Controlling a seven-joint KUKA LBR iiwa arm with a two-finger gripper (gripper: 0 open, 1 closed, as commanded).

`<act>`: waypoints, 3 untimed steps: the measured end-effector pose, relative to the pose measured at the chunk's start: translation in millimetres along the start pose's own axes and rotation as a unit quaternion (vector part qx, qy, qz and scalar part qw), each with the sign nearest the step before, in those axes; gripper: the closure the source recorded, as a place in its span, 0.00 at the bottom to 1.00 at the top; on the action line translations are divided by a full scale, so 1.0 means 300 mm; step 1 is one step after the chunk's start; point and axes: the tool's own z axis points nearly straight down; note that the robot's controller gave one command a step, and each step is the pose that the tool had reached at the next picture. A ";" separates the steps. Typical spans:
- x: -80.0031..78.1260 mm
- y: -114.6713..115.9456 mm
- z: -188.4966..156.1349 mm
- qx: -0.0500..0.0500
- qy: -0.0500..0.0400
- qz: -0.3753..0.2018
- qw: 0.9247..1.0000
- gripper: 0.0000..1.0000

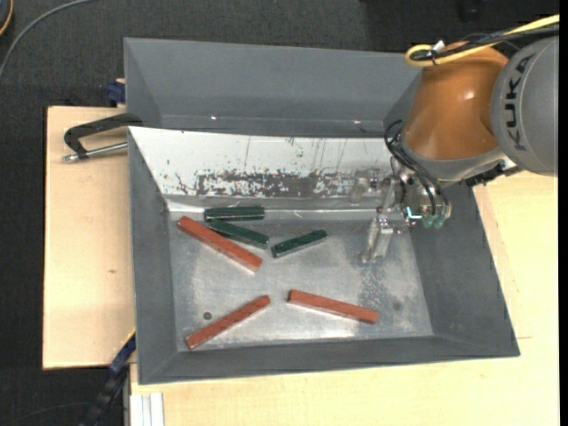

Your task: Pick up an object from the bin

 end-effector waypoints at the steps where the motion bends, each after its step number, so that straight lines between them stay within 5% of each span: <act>1: -0.034 0.099 0.331 -0.001 0.000 -0.004 1.000 0.00; 2: -0.040 0.094 0.315 0.000 -0.004 -0.003 1.000 1.00; 3: -0.010 0.104 -0.189 0.001 -0.011 -0.017 1.000 1.00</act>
Offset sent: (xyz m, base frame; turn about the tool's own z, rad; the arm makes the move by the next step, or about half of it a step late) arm 0.0106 0.0273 -0.0954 -0.0053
